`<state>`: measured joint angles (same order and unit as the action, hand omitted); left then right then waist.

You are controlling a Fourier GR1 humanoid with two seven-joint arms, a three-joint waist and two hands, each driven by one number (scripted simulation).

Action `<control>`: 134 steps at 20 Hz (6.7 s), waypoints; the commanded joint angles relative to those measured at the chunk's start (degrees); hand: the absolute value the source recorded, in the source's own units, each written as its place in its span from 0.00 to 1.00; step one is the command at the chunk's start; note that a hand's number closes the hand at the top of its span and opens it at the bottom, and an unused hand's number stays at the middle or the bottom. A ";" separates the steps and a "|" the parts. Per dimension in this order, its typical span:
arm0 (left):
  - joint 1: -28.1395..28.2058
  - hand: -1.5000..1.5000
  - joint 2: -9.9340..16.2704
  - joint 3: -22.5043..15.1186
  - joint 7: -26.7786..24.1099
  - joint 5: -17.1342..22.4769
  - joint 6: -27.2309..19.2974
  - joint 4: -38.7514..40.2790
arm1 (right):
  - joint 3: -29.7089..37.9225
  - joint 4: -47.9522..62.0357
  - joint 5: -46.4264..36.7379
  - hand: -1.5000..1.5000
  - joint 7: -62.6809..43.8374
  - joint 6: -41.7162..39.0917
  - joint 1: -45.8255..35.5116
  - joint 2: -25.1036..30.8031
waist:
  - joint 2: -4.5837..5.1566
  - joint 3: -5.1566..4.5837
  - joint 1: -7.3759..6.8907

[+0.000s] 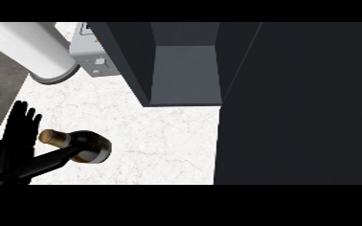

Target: Pick up the wine, place it into the cabinet and close the cabinet

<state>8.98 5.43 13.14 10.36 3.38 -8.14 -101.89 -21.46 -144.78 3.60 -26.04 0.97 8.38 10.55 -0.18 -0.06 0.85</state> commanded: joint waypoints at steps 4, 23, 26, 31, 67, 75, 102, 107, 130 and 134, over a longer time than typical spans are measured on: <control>-2.04 0.00 0.67 1.70 -3.43 0.86 1.50 8.53 | 2.00 -15.68 5.13 0.00 -5.15 -0.63 4.45 2.61 | -0.02 0.06 0.21; -3.13 0.00 -1.58 2.84 -23.28 2.65 8.57 31.56 | 2.28 -16.80 5.21 0.00 -6.67 0.18 3.68 2.81 | -0.07 0.00 0.36; -1.95 0.00 -3.26 2.92 -24.52 4.19 8.72 30.13 | 1.56 -13.89 3.93 0.00 -6.14 1.27 1.95 1.35 | -0.03 0.03 -0.33; -5.59 0.00 -3.69 4.65 -27.00 6.71 7.95 35.23 | 3.98 -15.58 6.33 0.00 -5.22 -1.08 3.76 3.42 | -0.05 0.06 0.13; -14.07 1.00 -4.98 1.08 -42.69 11.89 10.38 45.07 | 4.90 -12.68 7.39 0.00 -2.22 -1.63 4.68 2.18 | -0.01 0.07 0.10; -2.83 1.00 -5.04 -6.28 -44.11 14.95 22.98 30.09 | 0.89 -11.46 3.49 0.00 -2.96 -0.43 5.24 0.99 | -0.32 0.12 -0.56; -24.54 1.00 -5.43 -33.31 -15.18 16.66 -20.77 12.05 | 8.85 -9.67 9.77 0.00 -3.11 -4.01 1.97 1.35 | 0.15 0.10 0.40; -33.31 1.00 -5.43 -35.14 -15.56 16.54 -27.83 19.46 | 6.32 -10.90 7.81 0.00 -6.21 -2.49 1.10 -0.31 | 0.14 0.05 0.88; -38.13 1.00 -5.43 -40.15 -39.80 37.34 -26.24 46.60 | 11.14 -10.28 12.55 0.00 -4.90 -7.30 3.19 0.10 | 0.30 0.03 0.95; -42.48 1.00 -5.43 -38.13 -41.66 41.89 -21.76 54.90 | 8.84 -9.44 9.85 0.00 -4.16 -6.53 2.74 -1.58 | 0.44 0.00 1.39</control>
<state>-31.53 0.01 -24.89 -28.62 41.41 -32.41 -51.94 -13.70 -144.04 6.84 -25.75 -6.06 9.01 8.77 0.20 -0.06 2.26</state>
